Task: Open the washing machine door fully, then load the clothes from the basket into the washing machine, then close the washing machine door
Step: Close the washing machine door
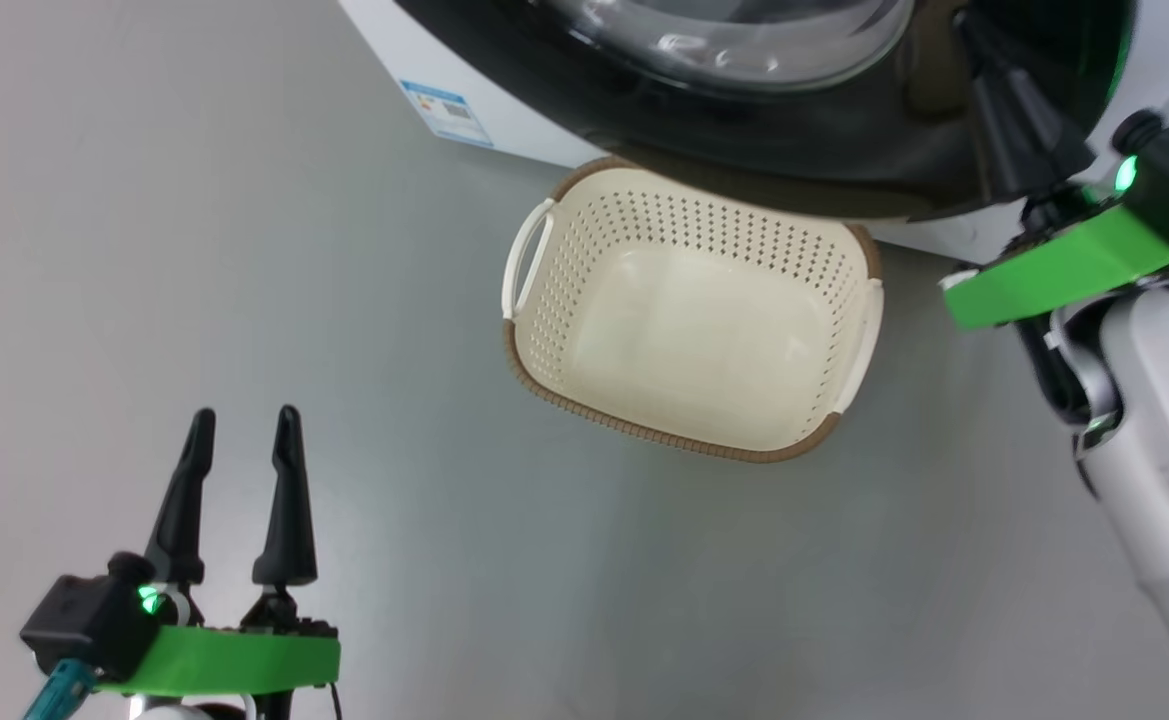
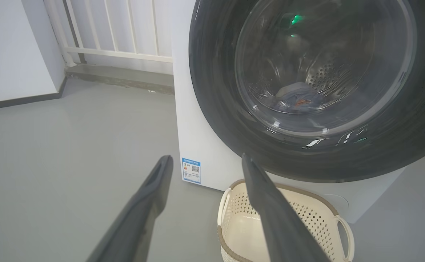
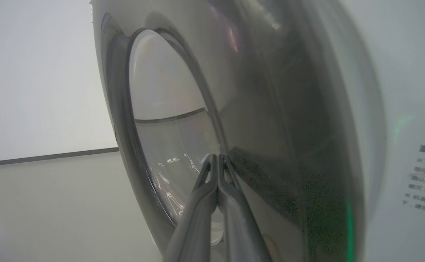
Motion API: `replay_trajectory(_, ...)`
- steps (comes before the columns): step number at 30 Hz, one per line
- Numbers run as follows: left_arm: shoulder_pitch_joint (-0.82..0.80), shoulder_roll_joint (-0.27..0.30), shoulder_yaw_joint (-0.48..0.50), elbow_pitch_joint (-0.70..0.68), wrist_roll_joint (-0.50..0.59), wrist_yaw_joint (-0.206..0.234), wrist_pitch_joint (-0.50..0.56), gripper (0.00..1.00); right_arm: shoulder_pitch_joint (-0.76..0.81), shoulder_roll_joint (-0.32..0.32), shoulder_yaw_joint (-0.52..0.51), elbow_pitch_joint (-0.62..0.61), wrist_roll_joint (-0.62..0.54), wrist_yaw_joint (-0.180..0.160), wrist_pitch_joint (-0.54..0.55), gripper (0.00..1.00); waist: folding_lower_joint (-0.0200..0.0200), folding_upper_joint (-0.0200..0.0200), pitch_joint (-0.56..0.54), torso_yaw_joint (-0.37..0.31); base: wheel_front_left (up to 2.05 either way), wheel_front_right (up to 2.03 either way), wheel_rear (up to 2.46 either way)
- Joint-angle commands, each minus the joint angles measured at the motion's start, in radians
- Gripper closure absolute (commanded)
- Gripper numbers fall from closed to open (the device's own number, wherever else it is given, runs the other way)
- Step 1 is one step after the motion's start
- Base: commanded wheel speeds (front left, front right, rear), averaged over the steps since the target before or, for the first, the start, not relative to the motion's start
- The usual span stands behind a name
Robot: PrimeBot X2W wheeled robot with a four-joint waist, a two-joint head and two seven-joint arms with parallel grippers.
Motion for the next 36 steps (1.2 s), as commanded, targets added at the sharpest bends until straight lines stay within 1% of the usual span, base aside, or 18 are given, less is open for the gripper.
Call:
replay_trajectory(1, -0.022, 0.017, 0.032, -0.031, -0.006, 0.001, -0.006, 0.0, -0.018, -0.001, -0.003, -0.016, -0.011, 0.0, -0.005, 1.0, -0.0001, 0.0, 0.016, 0.014, 0.0, 0.0, 0.0)
replay_trajectory(7, -0.037, 0.014, 0.021, -0.032, -0.008, 0.001, -0.006, 0.0, -0.064, -0.029, -0.035, -0.001, -0.017, 0.0, -0.005, 1.0, -0.0001, 0.0, 0.039, 0.035, 0.0, 0.0, 0.0)
replay_trajectory(15, -0.045, 0.012, 0.007, -0.036, -0.01, 0.001, -0.006, 0.0, -0.114, -0.05, -0.081, 0.017, -0.032, 0.0, -0.005, 1.0, -0.0001, 0.0, 0.063, 0.058, 0.0, 0.0, 0.0)
replay_trajectory(28, -0.062, 0.011, -0.009, -0.038, -0.024, 0.001, -0.006, 0.0, -0.196, -0.06, -0.158, 0.035, -0.079, 0.0, -0.005, 1.0, -0.0001, 0.0, 0.093, 0.088, 0.0, 0.0, 0.0)
replay_trajectory(32, -0.064, 0.011, -0.008, -0.032, -0.023, 0.001, -0.006, 0.0, -0.193, -0.056, -0.16, 0.036, -0.083, 0.0, -0.005, 1.0, -0.0001, 0.0, 0.088, 0.085, 0.0, 0.0, 0.0)
replay_trajectory(36, -0.062, 0.011, -0.003, -0.022, -0.017, 0.001, -0.006, 0.0, -0.169, -0.049, -0.139, 0.038, -0.077, 0.0, -0.005, 1.0, -0.0001, 0.0, 0.07, 0.074, 0.0, 0.0, 0.0)
